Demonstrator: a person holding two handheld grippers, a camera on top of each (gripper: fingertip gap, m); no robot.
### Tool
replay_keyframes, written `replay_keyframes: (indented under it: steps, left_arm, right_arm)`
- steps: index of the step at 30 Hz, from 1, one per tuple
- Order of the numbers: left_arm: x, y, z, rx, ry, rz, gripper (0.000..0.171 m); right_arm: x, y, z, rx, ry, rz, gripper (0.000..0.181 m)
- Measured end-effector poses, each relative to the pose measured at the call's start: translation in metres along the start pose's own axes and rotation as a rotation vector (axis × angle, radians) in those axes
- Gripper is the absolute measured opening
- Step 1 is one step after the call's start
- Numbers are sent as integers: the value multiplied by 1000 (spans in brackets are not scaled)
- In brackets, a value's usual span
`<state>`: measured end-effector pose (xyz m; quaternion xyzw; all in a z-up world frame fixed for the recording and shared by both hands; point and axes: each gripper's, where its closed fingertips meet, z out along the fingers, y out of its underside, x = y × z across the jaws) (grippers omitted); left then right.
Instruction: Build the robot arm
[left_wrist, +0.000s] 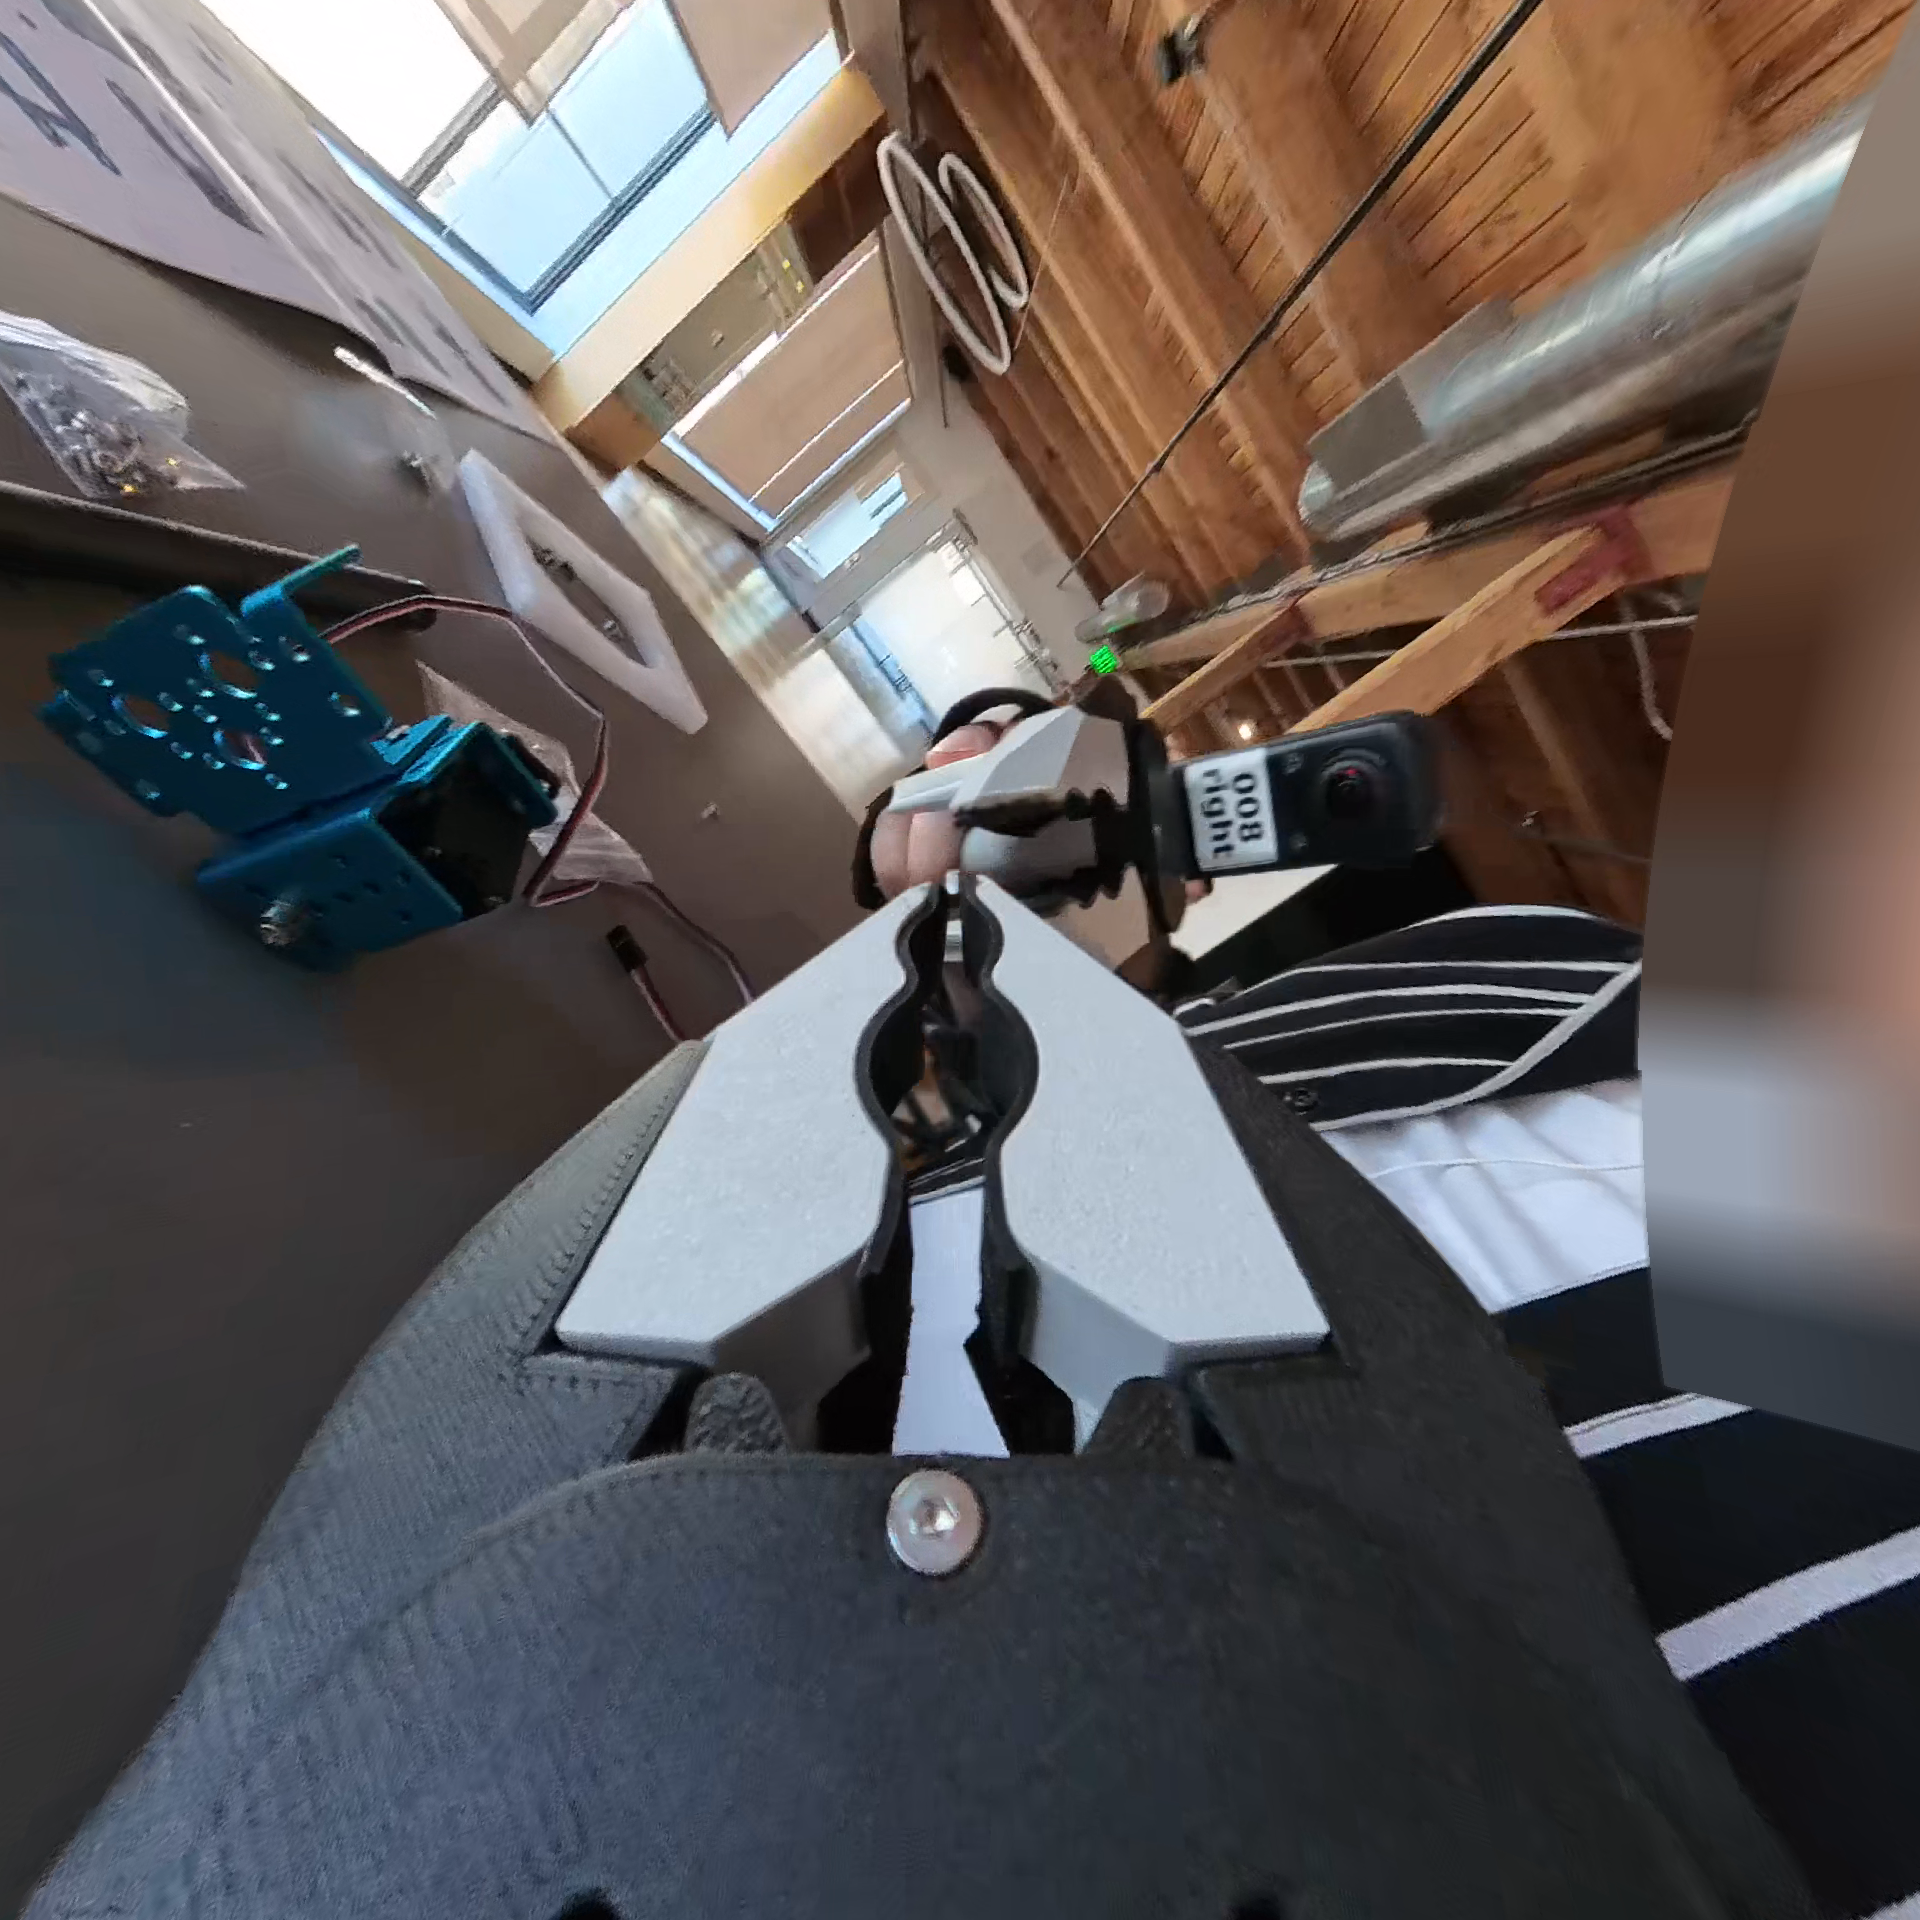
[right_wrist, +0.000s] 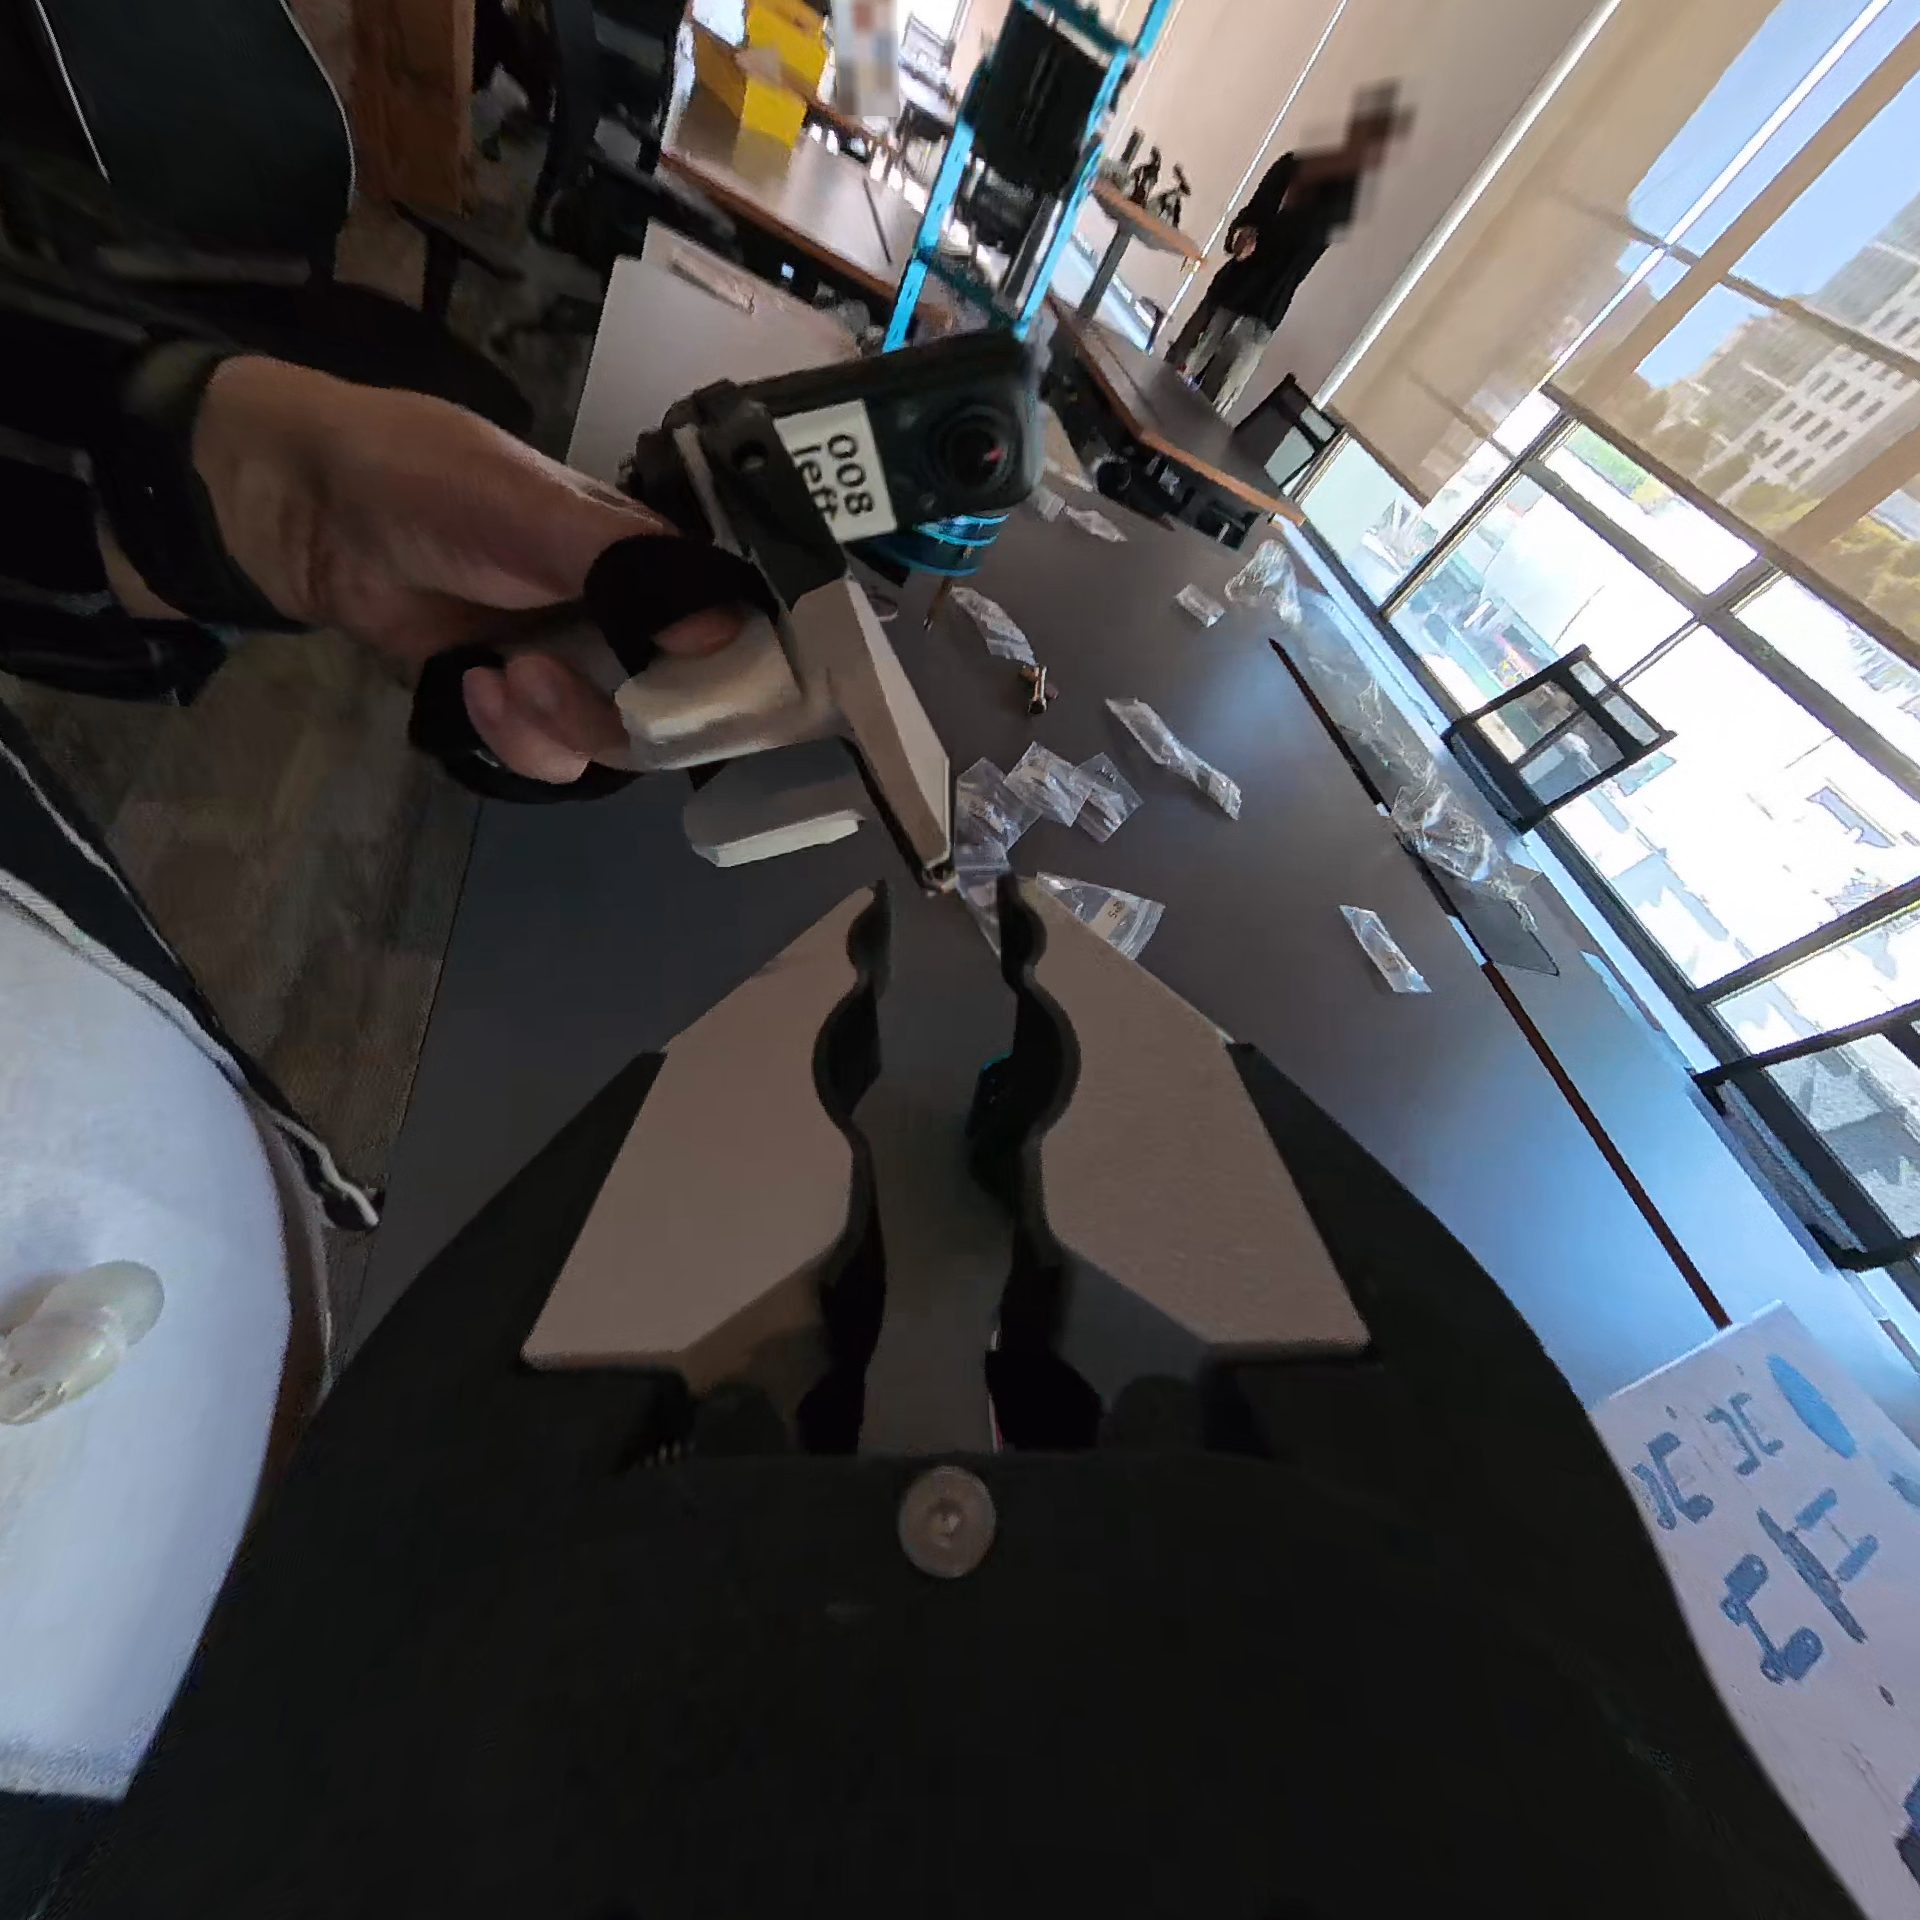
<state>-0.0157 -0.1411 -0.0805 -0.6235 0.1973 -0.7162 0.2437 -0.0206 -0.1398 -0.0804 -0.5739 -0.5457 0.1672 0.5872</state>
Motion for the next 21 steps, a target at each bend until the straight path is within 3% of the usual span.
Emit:
replay_keyframes:
  steps: [14, 21]
  left_arm:
    - [11, 4, 11, 6, 72, -40, 1]
    - [30, -12, 7, 121, 241, -41, 15]
  right_arm:
    - [-4, -3, -5, 81, -90, 69, 6]
    - [4, -28, -21, 285, -128, 236, 5]
